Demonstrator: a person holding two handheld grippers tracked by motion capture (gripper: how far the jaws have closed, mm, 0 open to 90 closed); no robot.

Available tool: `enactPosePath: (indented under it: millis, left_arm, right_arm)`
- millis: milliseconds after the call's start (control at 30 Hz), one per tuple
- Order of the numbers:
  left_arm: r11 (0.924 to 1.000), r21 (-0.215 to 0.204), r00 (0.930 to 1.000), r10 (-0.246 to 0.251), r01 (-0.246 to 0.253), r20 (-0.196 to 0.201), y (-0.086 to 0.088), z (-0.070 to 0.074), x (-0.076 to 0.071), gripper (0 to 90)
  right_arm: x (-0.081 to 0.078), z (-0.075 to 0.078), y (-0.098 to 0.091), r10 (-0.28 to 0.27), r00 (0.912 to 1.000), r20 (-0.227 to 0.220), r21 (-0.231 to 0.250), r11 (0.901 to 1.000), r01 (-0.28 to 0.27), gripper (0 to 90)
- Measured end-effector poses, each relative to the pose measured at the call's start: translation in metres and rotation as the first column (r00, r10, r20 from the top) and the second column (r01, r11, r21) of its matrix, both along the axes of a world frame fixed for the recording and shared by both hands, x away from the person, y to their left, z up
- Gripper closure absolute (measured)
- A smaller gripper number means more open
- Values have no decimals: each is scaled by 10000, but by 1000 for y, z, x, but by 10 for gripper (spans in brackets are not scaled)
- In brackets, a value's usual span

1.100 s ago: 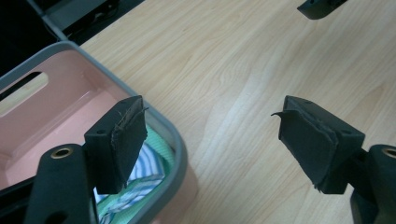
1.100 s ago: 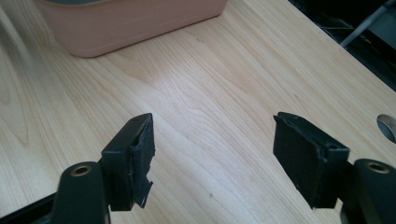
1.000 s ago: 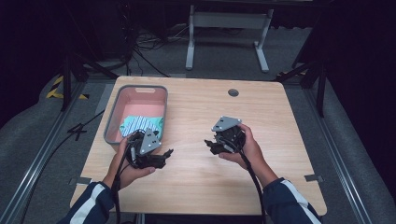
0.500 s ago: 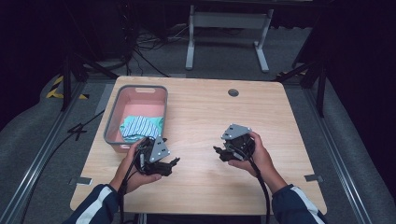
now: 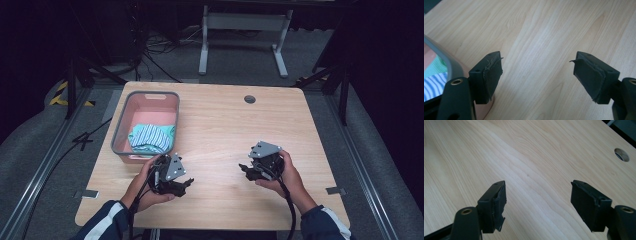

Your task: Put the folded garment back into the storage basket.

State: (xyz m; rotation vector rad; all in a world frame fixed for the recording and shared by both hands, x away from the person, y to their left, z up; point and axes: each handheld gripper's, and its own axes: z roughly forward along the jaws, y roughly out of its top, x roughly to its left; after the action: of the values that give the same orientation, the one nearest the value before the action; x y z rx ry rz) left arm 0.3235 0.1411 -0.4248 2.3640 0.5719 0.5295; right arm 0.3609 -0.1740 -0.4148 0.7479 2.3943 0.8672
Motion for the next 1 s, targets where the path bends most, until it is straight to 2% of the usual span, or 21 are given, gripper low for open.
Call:
enactPosePath:
  millis: [67, 333, 400, 467, 567, 633, 733, 800, 900, 1000]
  left_arm:
    - [9999, 66, 9997, -127, 129, -228, -1, -4, 1, 234]
    - [9987, 336, 9984, -369, 384, -424, 0, -15, 4, 226]
    - [9986, 339, 9980, -383, 400, -509, 2, -19, 4, 225]
    - [9986, 294, 9973, -418, 436, -610, 4, -23, 5, 224]
    - [9987, 254, 9957, -412, 434, -827, 9, -28, 6, 220]
    - [9986, 358, 9951, -361, 395, -923, 13, -32, 5, 220]
    - [9991, 94, 9927, -388, 401, -1143, 22, -36, 5, 215]
    - [9993, 85, 9917, -341, 354, -1237, 26, -38, 5, 210]
    - [9997, 44, 9878, -243, 253, -1541, 32, -43, 6, 204]
    - [9989, -404, 9824, -317, 246, -1843, 37, -48, 6, 195]
  right_arm:
    - [-3, -5, -11, 23, 10000, 35, 70, 10000, -24, 287]
    - [-11, -20, -36, -234, 9997, -54, 61, 9997, 234, 277]
    - [-13, -29, -49, -543, 9983, -225, 139, 9984, 547, 274]
    - [-14, -32, -53, -626, 9978, -224, 53, 9980, 627, 271]
    - [-16, -39, -66, -1000, 9939, -458, 101, 9949, 1006, 260]
    - [-18, -44, -74, -1212, 9908, -606, 47, 9926, 1217, 253]
    - [-23, -52, -87, -1636, 9838, -726, -44, 9865, 1638, 240]
    - [-25, -54, -92, -1716, 9823, -748, -24, 9851, 1719, 240]
    - [-29, -58, -102, -1802, 9798, -871, 313, 9825, 1835, 241]
    - [-33, -62, -111, -1866, 9777, -965, 729, 9783, 1939, 238]
